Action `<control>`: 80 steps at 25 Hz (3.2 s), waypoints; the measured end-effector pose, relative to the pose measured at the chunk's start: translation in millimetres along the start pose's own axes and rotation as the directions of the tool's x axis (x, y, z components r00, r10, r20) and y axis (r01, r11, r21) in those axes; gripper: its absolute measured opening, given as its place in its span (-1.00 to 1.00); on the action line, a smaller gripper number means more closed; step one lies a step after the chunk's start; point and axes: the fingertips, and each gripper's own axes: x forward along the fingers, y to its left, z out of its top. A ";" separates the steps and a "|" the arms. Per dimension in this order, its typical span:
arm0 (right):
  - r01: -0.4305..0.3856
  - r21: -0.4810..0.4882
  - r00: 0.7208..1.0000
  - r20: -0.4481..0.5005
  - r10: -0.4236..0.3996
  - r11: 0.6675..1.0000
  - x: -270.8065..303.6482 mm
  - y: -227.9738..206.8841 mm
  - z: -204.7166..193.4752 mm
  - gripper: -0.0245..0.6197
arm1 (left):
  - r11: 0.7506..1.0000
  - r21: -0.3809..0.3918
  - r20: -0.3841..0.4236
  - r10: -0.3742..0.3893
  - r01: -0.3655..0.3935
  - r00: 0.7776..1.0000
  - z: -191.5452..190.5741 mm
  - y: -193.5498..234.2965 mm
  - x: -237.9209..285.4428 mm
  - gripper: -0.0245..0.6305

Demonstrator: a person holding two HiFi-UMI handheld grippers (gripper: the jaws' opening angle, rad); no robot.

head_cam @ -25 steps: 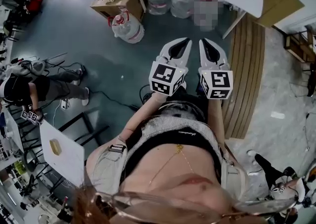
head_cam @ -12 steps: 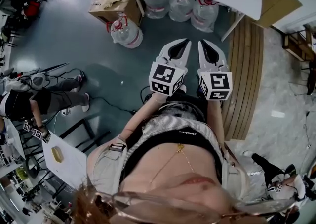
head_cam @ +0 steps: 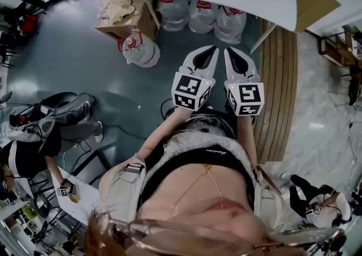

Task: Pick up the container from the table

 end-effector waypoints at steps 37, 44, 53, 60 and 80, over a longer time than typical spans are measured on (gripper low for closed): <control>-0.019 -0.007 0.999 -0.049 0.019 1.000 134.6 7.9 15.9 -0.84 | 0.999 -0.046 -0.065 -0.010 0.007 0.998 9.7 130.8 45.6 -0.92; -0.059 -0.023 0.997 -0.058 0.058 0.998 161.3 -0.3 23.3 -0.84 | 0.998 -0.057 -0.069 0.022 -0.026 0.997 14.8 148.6 59.3 -0.92; -0.046 0.008 0.997 -0.062 0.046 0.999 185.6 -38.8 22.8 -0.84 | 0.998 -0.056 -0.093 0.016 -0.022 0.996 16.0 157.2 99.0 -0.92; -0.043 0.022 0.998 -0.042 0.044 0.999 198.3 -84.5 30.0 -0.84 | 1.000 -0.008 -0.071 0.009 -0.009 0.997 36.3 151.3 147.6 -0.92; -0.141 0.045 0.990 0.001 0.141 0.989 218.6 -167.2 32.8 -0.84 | 0.995 0.011 -0.084 0.103 -0.102 0.991 45.3 133.0 227.8 -0.92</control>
